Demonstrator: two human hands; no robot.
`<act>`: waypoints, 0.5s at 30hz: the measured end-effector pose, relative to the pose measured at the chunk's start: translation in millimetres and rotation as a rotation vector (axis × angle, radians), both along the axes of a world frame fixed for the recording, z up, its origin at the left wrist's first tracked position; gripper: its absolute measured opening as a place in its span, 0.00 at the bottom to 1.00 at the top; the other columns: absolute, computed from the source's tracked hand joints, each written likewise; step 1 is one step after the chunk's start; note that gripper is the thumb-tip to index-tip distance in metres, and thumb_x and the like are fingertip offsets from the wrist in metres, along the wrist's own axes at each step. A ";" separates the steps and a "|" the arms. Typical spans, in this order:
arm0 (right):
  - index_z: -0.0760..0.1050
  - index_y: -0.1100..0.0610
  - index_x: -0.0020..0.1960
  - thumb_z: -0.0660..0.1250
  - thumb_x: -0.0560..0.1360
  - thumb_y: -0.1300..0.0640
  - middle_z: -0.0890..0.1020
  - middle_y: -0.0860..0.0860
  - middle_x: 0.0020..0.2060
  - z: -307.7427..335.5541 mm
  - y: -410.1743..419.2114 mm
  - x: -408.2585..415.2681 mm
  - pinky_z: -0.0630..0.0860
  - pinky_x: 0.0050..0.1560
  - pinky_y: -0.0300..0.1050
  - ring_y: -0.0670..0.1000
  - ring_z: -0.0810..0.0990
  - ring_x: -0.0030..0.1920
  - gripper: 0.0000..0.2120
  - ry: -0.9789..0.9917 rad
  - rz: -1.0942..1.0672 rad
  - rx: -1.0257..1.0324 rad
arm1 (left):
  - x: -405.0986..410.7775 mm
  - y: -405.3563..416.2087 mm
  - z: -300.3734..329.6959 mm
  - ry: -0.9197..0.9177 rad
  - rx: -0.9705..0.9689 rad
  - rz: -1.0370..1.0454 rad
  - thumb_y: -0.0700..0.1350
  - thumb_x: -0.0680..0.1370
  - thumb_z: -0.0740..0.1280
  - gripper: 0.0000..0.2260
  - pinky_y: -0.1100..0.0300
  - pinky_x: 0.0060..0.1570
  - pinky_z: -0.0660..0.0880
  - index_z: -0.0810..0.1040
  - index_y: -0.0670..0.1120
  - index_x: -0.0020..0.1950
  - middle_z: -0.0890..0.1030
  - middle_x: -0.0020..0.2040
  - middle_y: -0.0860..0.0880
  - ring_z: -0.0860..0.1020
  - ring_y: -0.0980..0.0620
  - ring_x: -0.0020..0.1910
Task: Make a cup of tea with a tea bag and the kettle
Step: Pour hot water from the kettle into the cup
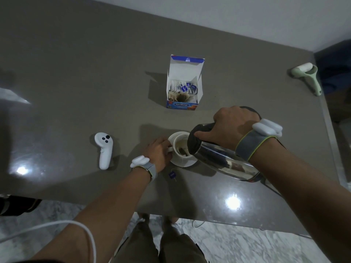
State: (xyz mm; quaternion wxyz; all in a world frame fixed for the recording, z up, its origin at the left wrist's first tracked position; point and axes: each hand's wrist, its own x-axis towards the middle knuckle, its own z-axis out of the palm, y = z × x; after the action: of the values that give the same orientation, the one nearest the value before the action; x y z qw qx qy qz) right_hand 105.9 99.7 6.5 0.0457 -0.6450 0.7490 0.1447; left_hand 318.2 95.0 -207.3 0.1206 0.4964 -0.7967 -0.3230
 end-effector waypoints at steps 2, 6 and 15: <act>0.69 0.53 0.31 0.61 0.61 0.17 0.74 0.48 0.27 0.8 0.4 0.7 0.63 0.30 0.39 0.49 0.71 0.27 0.36 0.007 0.007 -0.012 | 0.1 0.9 -0.4 -0.003 -0.004 0.009 0.47 0.71 0.67 0.11 0.47 0.50 0.76 0.80 0.48 0.52 0.79 0.55 0.47 0.77 0.40 0.53; 0.69 0.53 0.30 0.61 0.61 0.17 0.73 0.48 0.26 1.8 0.3 0.9 0.60 0.28 0.38 0.48 0.70 0.27 0.37 0.006 0.005 -0.018 | -0.1 1.5 -0.6 -0.001 -0.003 0.006 0.47 0.71 0.67 0.12 0.47 0.50 0.76 0.80 0.49 0.54 0.79 0.55 0.48 0.77 0.41 0.53; 0.70 0.53 0.30 0.60 0.60 0.17 0.74 0.48 0.26 1.3 0.6 0.8 0.61 0.28 0.38 0.49 0.71 0.26 0.37 0.009 0.015 -0.017 | -0.3 2.7 2.5 0.004 -0.008 0.023 0.45 0.72 0.69 0.10 0.46 0.50 0.76 0.80 0.47 0.53 0.79 0.56 0.47 0.77 0.40 0.54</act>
State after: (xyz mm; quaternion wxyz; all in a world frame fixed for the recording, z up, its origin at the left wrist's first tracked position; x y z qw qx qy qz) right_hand 106.7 100.3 7.7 0.0354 -0.6503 0.7456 0.1415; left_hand 317.9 97.8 -204.8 0.1278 0.5043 -0.7921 -0.3192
